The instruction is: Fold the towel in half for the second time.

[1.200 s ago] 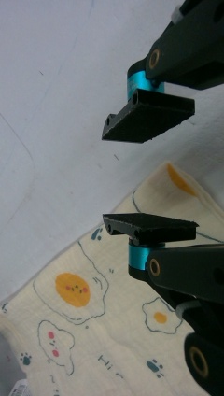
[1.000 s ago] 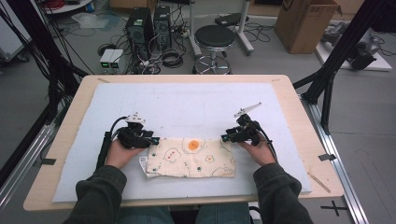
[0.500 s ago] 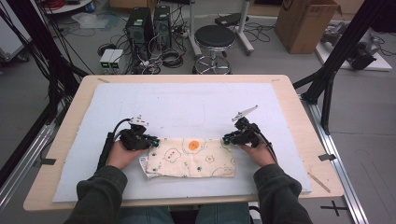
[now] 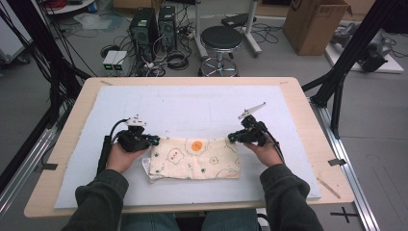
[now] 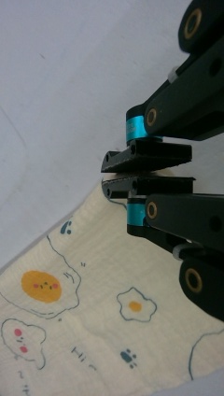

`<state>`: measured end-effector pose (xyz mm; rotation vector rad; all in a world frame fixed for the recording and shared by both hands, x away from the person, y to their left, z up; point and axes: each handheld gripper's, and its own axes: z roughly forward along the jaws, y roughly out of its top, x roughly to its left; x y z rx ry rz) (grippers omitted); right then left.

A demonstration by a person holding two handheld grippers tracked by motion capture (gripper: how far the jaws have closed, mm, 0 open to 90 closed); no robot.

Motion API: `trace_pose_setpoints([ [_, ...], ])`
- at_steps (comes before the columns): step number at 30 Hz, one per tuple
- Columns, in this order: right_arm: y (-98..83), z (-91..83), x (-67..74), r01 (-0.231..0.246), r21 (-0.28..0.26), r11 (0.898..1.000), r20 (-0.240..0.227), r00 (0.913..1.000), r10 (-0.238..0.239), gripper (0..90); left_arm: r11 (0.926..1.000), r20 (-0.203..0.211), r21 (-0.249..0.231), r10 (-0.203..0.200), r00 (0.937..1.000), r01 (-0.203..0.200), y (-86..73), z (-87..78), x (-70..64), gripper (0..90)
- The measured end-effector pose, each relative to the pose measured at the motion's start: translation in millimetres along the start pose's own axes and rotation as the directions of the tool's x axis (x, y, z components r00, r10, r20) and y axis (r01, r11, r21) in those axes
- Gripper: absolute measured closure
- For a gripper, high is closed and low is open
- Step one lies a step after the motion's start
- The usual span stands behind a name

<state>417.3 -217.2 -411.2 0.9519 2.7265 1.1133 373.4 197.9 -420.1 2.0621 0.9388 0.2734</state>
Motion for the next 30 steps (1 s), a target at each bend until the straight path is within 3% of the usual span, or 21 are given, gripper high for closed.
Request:
trace_pose_setpoints([
  [5, 14.9, -1.5, -1.5, 0.003, -0.018, 1.0, 0.011, 0.9999, -0.003, 85.3, 0.9979, -0.024, -0.05, -0.041, 0.9989, 0.04, 2.2, -7.2, 10.0, 83.9],
  [7, 22.2, -1.6, -3.5, 0.004, -0.029, 1.0, 0.012, 0.9999, -0.004, 85.3, 0.9984, -0.041, -0.051, -0.029, 0.9987, 0.027, 5.8, -10.0, 13.1, 83.9],
  [11, 34.3, -3.9, -4.8, 0.009, -0.063, 0.998, 0.054, 0.9985, -0.006, 85.4, 0.9952, -0.073, -0.097, -0.017, 0.9972, 0.01, 13.5, -15.0, 15.7, 84.0],
  [14, 33.3, 1.0, -9.4, -0.012, -0.061, 0.998, 0.07, 0.9974, 0.016, 85.5, 0.9976, -0.078, -0.069, -0.007, 0.9969, 0.002, 11.3, -10.0, 16.9, 84.1],
  [17, 31.7, 8.6, -9.2, -0.002, -0.039, 0.999, 0.105, 0.9944, 0.006, 85.5, 0.9979, -0.08, -0.063, 0.007, 0.9968, -0.012, 9.2, -4.9, 15.6, 84.1],
  [22, 28.0, 13.5, -13.5, -0.038, -0.035, 0.999, 0.081, 0.9959, 0.041, 85.5, 0.9983, -0.084, -0.059, 0.002, 0.9965, -0.007, 8.1, -2.1, 18.3, 84.0],
  [26, 28.0, 15.4, -13.9, -0.032, -0.037, 0.999, 0.08, 0.9962, 0.035, 85.5, 0.9987, -0.089, -0.049, 0.003, 0.9961, -0.008, 7.3, -0.6, 19.3, 84.0],
  [30, 26.2, 12.8, -13.5, -0.039, -0.06, 0.997, 0.075, 0.9962, 0.043, 85.5, 0.9974, -0.084, -0.071, 0.009, 0.9964, -0.015, 8.3, -3.7, 16.6, 84.0],
])
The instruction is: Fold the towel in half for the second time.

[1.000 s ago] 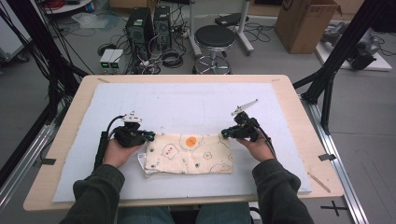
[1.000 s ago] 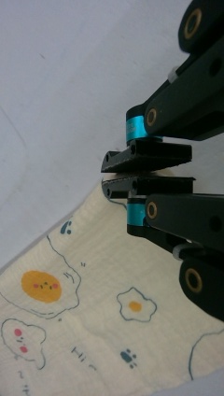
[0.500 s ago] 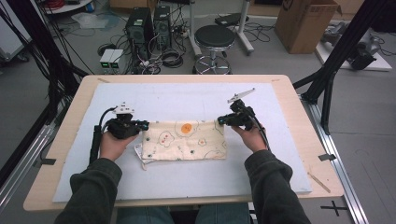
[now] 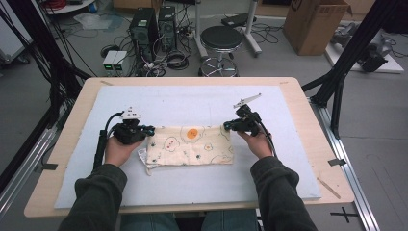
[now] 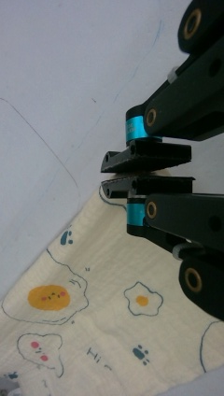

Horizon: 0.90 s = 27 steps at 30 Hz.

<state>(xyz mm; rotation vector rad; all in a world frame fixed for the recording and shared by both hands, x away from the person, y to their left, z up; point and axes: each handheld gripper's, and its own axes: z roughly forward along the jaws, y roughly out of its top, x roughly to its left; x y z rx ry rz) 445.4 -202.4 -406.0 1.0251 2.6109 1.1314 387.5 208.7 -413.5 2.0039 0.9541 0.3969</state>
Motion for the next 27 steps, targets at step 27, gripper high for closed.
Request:
trace_pose_setpoints([
  [27, -11.2, -21.5, 22.3, 0.036, -0.064, 0.997, -0.064, 0.9971, -0.04, 85.3, 0.9975, 0.021, -0.035, 0.062, 0.9978, -0.062, -23.3, -22.9, -21.7, 83.5],
])
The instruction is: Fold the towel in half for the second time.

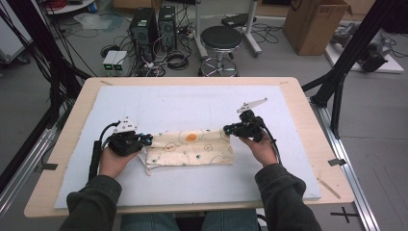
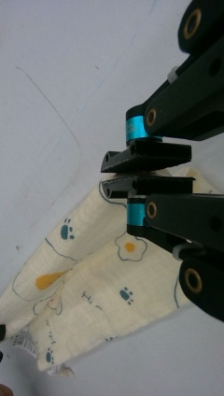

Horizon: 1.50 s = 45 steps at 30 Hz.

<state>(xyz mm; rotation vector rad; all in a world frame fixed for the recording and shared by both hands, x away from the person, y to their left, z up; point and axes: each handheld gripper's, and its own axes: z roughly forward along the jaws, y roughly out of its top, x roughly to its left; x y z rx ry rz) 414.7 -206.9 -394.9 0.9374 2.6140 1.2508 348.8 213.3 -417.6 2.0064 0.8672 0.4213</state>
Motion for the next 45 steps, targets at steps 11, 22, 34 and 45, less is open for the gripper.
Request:
trace_pose_setpoints([
  [11, -17.1, -6.2, 9.2, 0.015, -0.013, 1.0, -0.032, 0.9994, -0.015, 85.3, 0.9996, 0.038, -0.015, 0.023, 0.999, -0.023, -5.1, -6.1, -10.3, 82.6],
  [22, -34.0, -12.9, 21.4, 0.039, -0.012, 0.999, -0.063, 0.9972, -0.04, 85.2, 0.9955, 0.072, 0.009, 0.093, 0.993, -0.094, -9.2, -15.2, -25.1, 82.8],
  [34, -50.9, -16.3, 32.4, 0.057, -0.011, 0.998, -0.076, 0.9954, -0.058, 85.0, 0.9896, 0.079, 0.029, 0.138, 0.9873, -0.141, -22.7, -18.6, -36.2, 82.8],
  [45, -62.8, -13.6, 39.8, 0.091, 0.002, 0.996, -0.067, 0.9937, -0.091, 83.8, 0.9861, 0.073, 0.039, 0.159, 0.9847, -0.162, -28.1, -17.9, -40.7, 81.0],
])
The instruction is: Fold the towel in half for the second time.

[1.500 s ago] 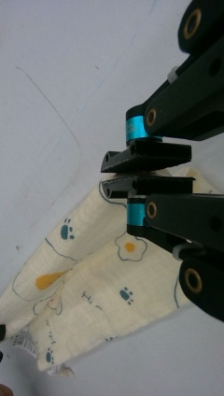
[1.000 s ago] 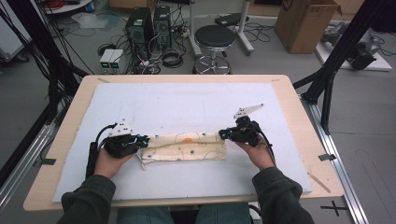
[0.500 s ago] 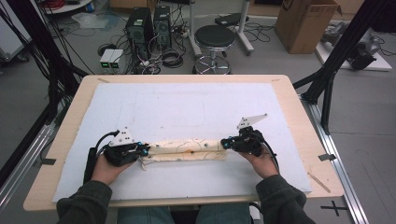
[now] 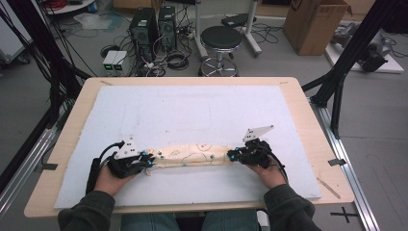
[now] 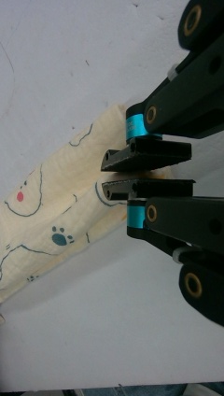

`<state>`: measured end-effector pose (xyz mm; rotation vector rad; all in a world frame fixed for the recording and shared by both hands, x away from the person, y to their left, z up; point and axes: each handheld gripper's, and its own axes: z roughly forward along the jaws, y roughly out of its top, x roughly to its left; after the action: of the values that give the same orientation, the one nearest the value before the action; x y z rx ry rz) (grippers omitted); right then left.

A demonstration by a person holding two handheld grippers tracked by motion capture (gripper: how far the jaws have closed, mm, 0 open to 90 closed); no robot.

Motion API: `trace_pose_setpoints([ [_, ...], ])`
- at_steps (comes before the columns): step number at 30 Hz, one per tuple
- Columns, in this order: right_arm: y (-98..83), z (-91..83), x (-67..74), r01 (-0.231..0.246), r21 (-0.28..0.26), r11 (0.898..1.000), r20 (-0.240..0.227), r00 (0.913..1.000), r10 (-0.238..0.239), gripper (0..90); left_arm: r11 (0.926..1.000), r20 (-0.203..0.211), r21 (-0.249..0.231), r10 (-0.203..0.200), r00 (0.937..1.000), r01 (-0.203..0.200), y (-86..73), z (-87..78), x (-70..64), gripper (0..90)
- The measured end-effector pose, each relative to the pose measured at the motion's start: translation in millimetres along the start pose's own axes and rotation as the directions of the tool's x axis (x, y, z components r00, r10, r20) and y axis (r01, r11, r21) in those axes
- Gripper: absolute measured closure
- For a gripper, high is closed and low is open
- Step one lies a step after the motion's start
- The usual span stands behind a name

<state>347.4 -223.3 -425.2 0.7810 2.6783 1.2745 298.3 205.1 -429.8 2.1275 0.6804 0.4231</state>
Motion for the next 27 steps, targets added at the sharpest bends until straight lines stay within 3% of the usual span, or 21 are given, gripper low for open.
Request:
trace_pose_setpoints([
  [5, 8.1, -2.0, -4.9, 0.006, -0.013, 1.0, 0.03, 0.9995, -0.005, 84.1, 0.9994, -0.076, -0.034, -0.012, 0.9971, 0.01, 13.0, 0.7, 7.9, 83.0],
  [9, 20.9, -5.5, -7.4, 0.02, -0.039, 0.999, 0.066, 0.9977, -0.017, 84.1, 0.9978, -0.151, -0.064, -0.026, 0.9883, 0.016, 25.1, 2.9, 17.6, 83.0],
  [13, 18.3, -4.7, -3.9, 0.035, -0.022, 0.999, 0.062, 0.9975, -0.033, 84.0, 0.9992, -0.135, -0.039, 0.0, 0.9909, -0.005, 19.1, 3.8, 13.9, 82.7],
  [15, 13.4, -2.5, -2.2, 0.036, -0.014, 0.999, 0.056, 0.9978, -0.035, 83.7, 0.9997, -0.118, -0.004, 0.023, 0.9928, -0.024, 14.9, 3.7, 10.1, 82.3],
  [16, 10.0, -0.5, -1.2, 0.034, -0.004, 0.999, 0.05, 0.9982, -0.033, 83.3, 0.9995, -0.113, -0.012, 0.028, 0.9932, -0.029, 11.7, 3.0, 7.8, 82.1],
  [20, 1.4, 3.5, 2.0, 0.028, 0.011, 1.0, 0.033, 0.9991, -0.028, 80.9, 0.9996, -0.073, 0.017, 0.022, 0.9971, -0.021, -0.8, 1.7, 2.1, 81.1],
  [27, -6.3, -0.6, 6.2, 0.012, 0.03, 0.999, 0.014, 0.9998, -0.012, 71.5, 0.9997, 0.006, 0.024, 0.008, 1.0, -0.008, -5.0, -5.7, -3.3, 64.8],
])
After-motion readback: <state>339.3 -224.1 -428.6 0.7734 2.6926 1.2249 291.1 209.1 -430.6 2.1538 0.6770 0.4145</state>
